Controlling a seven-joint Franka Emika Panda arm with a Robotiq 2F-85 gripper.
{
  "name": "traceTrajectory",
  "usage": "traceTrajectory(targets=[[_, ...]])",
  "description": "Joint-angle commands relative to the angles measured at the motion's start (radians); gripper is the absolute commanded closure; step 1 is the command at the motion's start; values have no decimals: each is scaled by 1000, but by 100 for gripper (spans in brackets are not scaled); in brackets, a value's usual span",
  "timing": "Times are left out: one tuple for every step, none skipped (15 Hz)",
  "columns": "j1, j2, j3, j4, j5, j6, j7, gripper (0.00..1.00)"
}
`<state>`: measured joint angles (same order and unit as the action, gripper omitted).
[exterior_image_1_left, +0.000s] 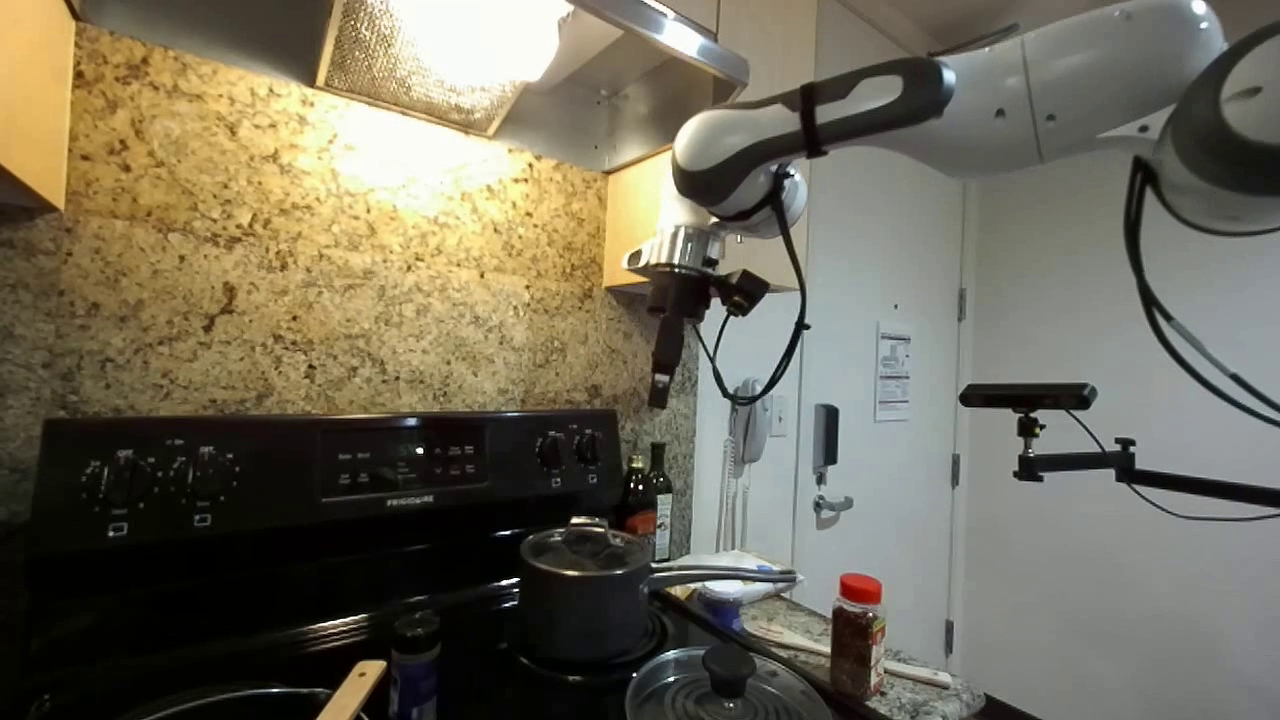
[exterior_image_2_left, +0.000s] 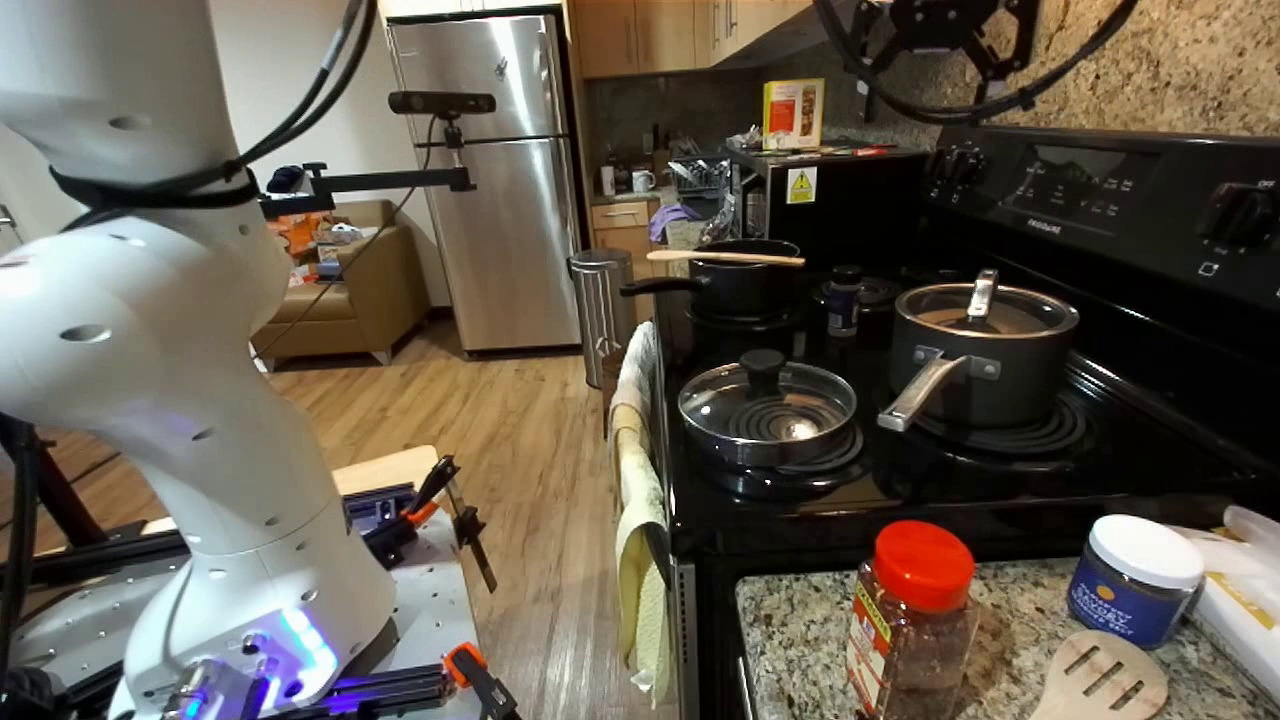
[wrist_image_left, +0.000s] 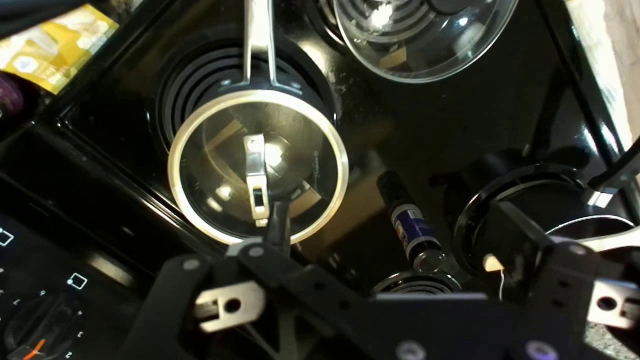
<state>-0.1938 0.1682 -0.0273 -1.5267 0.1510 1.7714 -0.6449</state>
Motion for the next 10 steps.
traceTrajectory(targets=[[37,-215,-18,-243,-26,37,85,0],[44,-265,-21,-294,-32,24,111,0],[54,-315,-23,-346,-41,23,144,0],[60,-369,-27,-402,-48,11,183,0],[67,-415,-30,-457,-53,17,219,0],[72,-469,-36,-512,-50,8,240,0],[78,-511,-41,-552,-44,4,260,0],[82,-550,-49,-585,-42,-8,275,0],[85,-580,-55,-608,-41,-19,283,0],[86,-605,-59,-621,-49,-32,299,0]])
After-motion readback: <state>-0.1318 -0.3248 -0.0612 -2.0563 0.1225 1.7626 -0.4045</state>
